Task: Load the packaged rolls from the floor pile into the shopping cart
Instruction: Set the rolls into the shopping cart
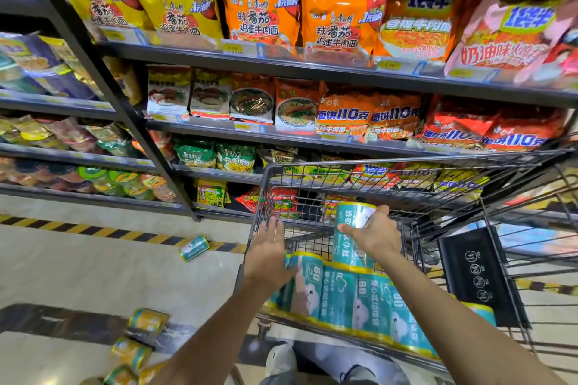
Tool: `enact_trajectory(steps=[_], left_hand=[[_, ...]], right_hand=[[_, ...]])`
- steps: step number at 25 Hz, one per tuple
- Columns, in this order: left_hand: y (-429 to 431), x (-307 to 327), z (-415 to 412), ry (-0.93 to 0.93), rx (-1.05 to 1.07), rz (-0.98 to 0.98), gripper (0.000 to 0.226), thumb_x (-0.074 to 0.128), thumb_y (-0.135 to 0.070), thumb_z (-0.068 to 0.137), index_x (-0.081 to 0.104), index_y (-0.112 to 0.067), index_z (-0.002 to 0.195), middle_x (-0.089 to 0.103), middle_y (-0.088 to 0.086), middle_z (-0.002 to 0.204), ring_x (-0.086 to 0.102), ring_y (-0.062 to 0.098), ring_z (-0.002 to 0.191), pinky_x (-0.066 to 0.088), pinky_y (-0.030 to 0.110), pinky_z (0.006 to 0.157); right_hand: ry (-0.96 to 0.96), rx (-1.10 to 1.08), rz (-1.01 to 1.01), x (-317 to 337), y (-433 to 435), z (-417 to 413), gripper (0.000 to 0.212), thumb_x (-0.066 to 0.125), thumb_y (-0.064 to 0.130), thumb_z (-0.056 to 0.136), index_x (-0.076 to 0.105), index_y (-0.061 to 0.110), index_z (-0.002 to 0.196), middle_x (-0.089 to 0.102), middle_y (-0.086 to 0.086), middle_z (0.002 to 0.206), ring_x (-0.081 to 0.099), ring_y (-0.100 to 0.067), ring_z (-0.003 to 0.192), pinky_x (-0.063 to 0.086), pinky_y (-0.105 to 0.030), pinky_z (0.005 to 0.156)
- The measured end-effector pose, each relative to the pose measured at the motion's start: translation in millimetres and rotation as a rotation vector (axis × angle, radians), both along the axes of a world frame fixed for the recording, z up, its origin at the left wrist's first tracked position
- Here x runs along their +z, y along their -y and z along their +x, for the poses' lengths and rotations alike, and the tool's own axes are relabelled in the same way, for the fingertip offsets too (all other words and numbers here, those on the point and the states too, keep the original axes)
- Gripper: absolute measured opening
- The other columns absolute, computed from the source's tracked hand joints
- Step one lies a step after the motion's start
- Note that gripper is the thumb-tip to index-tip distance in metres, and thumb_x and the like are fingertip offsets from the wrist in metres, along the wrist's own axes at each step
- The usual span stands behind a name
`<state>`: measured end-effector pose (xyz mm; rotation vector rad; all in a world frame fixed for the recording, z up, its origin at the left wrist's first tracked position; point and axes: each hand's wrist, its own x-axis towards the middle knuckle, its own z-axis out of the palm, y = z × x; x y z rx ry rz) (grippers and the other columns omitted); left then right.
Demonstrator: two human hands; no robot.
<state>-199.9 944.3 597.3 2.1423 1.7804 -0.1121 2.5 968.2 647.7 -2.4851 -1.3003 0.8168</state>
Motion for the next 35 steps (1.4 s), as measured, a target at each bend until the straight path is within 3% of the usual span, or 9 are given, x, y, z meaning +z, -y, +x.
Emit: enact_trajectory(steps=[10, 20, 25, 31, 35], left_hand=[[-27.8, 59.4, 107.4, -0.076, -0.138, 0.103, 0.111, 0.053, -0.068, 0.08, -0.01, -0.01, 0.151, -0.014, 0.008, 0.158, -0.012, 0.025, 0.146, 0.0, 0.039, 0.12], [24.8, 71.5, 234.3, -0.098, -0.199, 0.132, 0.113, 0.048, -0.074, 0.079, -0.014, -0.012, 0.15, -0.022, 0.006, 0.157, -0.017, 0.022, 0.145, -0.004, 0.038, 0.119], [49.7, 63.6, 246.2, -0.151, -0.19, 0.089, 0.11, 0.046, -0.072, 0.081, -0.014, -0.012, 0.15, -0.021, 0.008, 0.157, -0.016, 0.023, 0.145, -0.003, 0.038, 0.119], [62.9, 55.7, 248.8, -0.192, -0.186, 0.058, 0.113, 0.048, -0.074, 0.079, -0.017, -0.013, 0.149, -0.021, 0.008, 0.156, -0.016, 0.024, 0.145, -0.004, 0.039, 0.12], [61.4, 58.4, 251.4, -0.173, -0.201, 0.07, 0.112, 0.05, -0.072, 0.079, -0.014, -0.013, 0.15, -0.02, 0.006, 0.157, -0.015, 0.022, 0.146, -0.004, 0.038, 0.119]], right_hand=[[0.022, -0.058, 0.036, 14.8, 37.2, 111.6, 0.084, 0.077, 0.055, 0.07, 0.036, 0.004, 0.124, 0.057, -0.017, 0.12, 0.059, -0.036, 0.106, 0.05, -0.04, 0.078], [0.089, -0.086, -0.132, -23.8, 143.0, 264.0, 0.085, 0.075, 0.057, 0.071, 0.038, 0.002, 0.124, 0.062, -0.014, 0.11, 0.062, -0.03, 0.101, 0.049, -0.035, 0.072], [0.042, -0.096, -0.218, -49.8, 170.8, 283.3, 0.085, 0.075, 0.052, 0.073, 0.034, 0.003, 0.129, 0.059, -0.014, 0.118, 0.059, -0.031, 0.108, 0.049, -0.036, 0.081], [0.01, -0.122, -0.28, -62.7, 171.4, 285.3, 0.079, 0.076, 0.048, 0.074, 0.038, 0.003, 0.127, 0.061, -0.012, 0.116, 0.061, -0.028, 0.105, 0.049, -0.032, 0.078], [0.147, -0.028, -0.277, -54.3, 174.1, 280.5, 0.075, 0.07, 0.053, 0.077, 0.04, 0.005, 0.127, 0.061, -0.006, 0.116, 0.062, -0.024, 0.107, 0.051, -0.032, 0.082]])
